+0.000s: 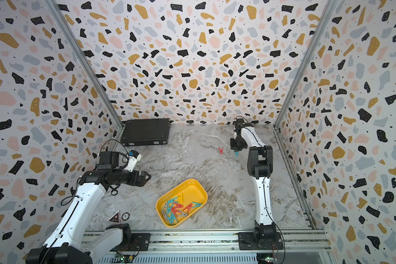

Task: Take the clothespins out of the storage box
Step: Place the clothespin at the center of the board.

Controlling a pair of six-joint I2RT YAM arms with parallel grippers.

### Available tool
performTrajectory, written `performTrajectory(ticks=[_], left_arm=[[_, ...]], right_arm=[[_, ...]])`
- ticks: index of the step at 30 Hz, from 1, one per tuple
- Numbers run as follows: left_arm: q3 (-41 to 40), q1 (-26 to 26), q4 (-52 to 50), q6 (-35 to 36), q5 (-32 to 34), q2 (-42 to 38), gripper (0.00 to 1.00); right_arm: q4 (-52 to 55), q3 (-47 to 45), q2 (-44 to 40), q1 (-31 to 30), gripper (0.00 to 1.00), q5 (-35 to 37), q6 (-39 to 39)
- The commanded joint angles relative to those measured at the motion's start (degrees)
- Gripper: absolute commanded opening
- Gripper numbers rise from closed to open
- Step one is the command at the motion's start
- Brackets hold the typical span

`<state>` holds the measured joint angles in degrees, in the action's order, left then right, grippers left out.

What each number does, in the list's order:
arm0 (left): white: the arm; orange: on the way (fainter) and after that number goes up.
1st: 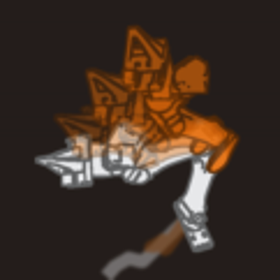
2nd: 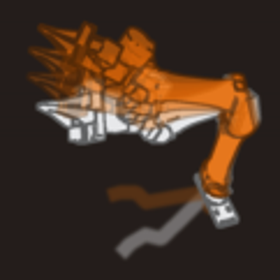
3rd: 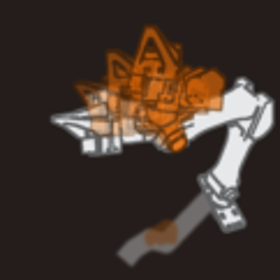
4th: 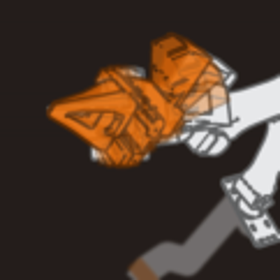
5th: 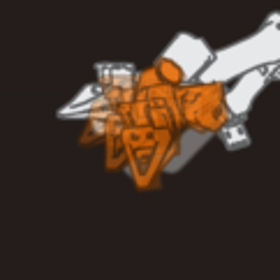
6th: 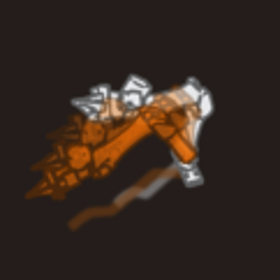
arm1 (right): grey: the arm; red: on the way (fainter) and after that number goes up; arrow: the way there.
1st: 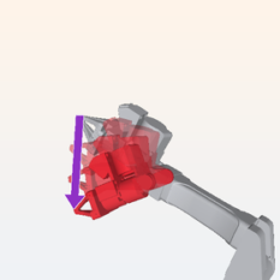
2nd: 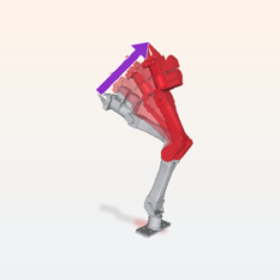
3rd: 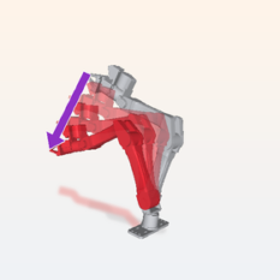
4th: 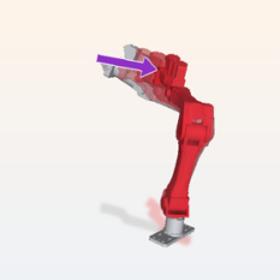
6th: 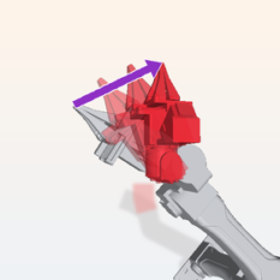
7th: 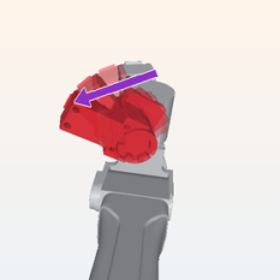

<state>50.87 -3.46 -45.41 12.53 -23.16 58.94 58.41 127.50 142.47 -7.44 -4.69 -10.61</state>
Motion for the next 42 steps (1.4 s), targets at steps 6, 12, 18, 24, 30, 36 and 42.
performTrajectory(ticks=[6, 12, 18, 24, 30, 36, 42], left_arm=[[-0.7, 0.2, 0.6, 0.6, -0.8, -0.8, 1.00], [-0.7, 0.2, 0.7, 0.7, -0.8, -0.8, 1.00], [-0.7, 0.2, 0.6, 0.7, -0.8, -0.9, 1.00], [-0.6, 0.2, 0.5, 0.8, -0.8, -1.0, 1.00], [-0.7, 0.2, 0.6, 0.7, -0.7, -1.0, 1.00], [-0.7, 0.2, 0.5, 0.8, -0.5, -1.0, 1.00], [-0.7, 0.2, 0.7, 0.6, -0.5, -1.2, 1.00]], right_arm=[[1.1, 3.5, 2.6, 0.0, 0.04, -0.4, 0.3], [1.1, 4.3, 2.5, 0.1, 0.09, -0.5, 0.3], [1.4, 5.7, 1.0, 0.1, 0.23, -0.8, -0.3], [3.1, 9.2, -0.4, 0.0, 0.27, -1.2, -0.3], [4.0, 9.5, -5.4, 0.0, 0.29, -0.9, -1.2], [4.1, 2.3, -16.2, -1.4, 0.29, -2.2, -2.2], [1.4, -12.5, -30.4, -6.3, 0.29, -2.4, -2.6]])
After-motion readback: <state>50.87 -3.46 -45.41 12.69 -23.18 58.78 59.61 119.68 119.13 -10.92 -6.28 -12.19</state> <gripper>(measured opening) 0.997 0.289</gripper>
